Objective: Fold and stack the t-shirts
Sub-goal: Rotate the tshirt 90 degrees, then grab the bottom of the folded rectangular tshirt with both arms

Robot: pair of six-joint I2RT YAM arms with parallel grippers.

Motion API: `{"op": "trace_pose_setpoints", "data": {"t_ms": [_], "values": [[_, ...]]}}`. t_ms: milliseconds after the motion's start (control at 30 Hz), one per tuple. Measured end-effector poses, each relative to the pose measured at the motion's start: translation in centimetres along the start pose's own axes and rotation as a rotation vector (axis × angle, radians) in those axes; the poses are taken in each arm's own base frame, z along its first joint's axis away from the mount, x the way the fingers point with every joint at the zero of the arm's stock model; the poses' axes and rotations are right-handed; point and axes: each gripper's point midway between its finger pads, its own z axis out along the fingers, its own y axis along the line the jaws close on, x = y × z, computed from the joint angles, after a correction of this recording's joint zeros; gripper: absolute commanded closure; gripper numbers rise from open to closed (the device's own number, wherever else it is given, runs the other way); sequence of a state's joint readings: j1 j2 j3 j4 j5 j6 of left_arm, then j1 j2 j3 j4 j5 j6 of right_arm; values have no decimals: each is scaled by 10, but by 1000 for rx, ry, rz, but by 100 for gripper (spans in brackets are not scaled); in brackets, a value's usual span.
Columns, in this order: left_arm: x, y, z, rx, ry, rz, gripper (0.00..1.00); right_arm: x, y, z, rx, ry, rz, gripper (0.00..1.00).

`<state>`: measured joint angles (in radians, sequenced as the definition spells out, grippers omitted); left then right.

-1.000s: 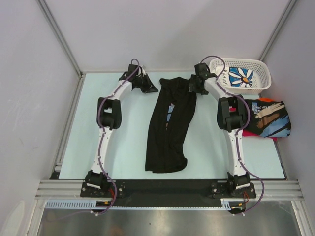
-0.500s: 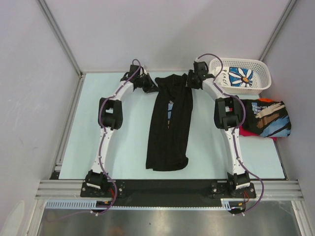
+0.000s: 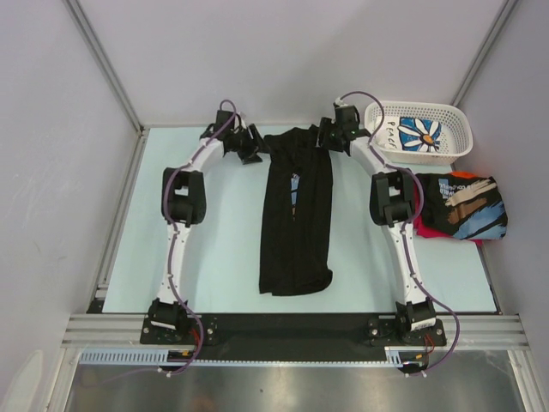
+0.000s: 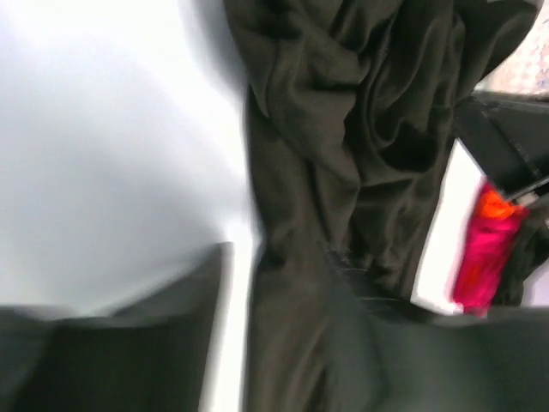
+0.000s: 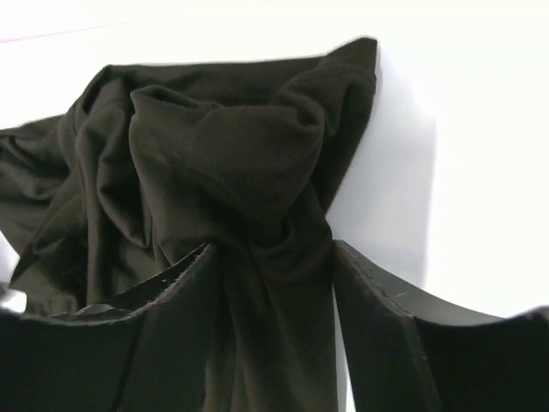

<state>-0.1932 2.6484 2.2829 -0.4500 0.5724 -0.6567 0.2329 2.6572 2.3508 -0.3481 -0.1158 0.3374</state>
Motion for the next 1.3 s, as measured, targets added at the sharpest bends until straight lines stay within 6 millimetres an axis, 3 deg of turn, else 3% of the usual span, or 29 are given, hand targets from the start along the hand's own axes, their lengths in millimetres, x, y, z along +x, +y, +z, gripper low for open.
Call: {"op": "trace_pose_setpoints", "data": {"t_ms": [33, 133, 200, 267, 300, 333, 400, 467, 567, 700, 767, 833, 900, 1000, 1167, 1300], "values": [[-5, -3, -9, -11, -18, 10, 1, 0, 1, -2, -3, 4, -6, 37], [-16, -12, -50, -76, -85, 47, 0, 7, -3, -20, 27, 63, -20, 35], [-20, -26, -86, -104, -139, 75, 0, 16, -5, -47, 60, 128, -22, 34], [-25, -49, -123, -100, -197, 111, 0, 19, -2, -85, 81, 174, -22, 34], [-26, -62, -142, -85, -230, 135, 0, 19, 2, -117, 87, 198, -19, 34], [-23, -75, -161, -65, -254, 154, 0, 19, 4, -131, 91, 208, -17, 34], [-9, -96, -191, -30, -274, 197, 0, 18, 14, -175, 73, 217, -12, 35], [15, -105, -206, -5, -259, 238, 1, 30, 20, -220, 52, 255, 5, 36], [76, -93, -197, -14, -139, 257, 0, 69, 23, -271, 25, 350, 39, 37], [191, -46, -172, -99, 127, 218, 0, 157, 7, -311, 48, 570, 117, 39], [249, -22, -171, -158, 257, 203, 0, 206, -3, -331, 75, 696, 152, 41], [294, -10, -179, -199, 349, 211, 0, 243, -10, -349, 96, 785, 181, 42], [314, -11, -187, -208, 378, 232, 0, 269, -11, -365, 99, 838, 196, 43], [326, -25, -196, -191, 358, 281, 0, 292, -2, -382, 76, 874, 178, 43], [342, -49, -201, -156, 337, 342, 0, 312, 17, -394, 25, 901, 111, 43], [361, -50, -200, -166, 362, 361, 0, 326, 23, -396, 14, 920, 80, 44]]}}
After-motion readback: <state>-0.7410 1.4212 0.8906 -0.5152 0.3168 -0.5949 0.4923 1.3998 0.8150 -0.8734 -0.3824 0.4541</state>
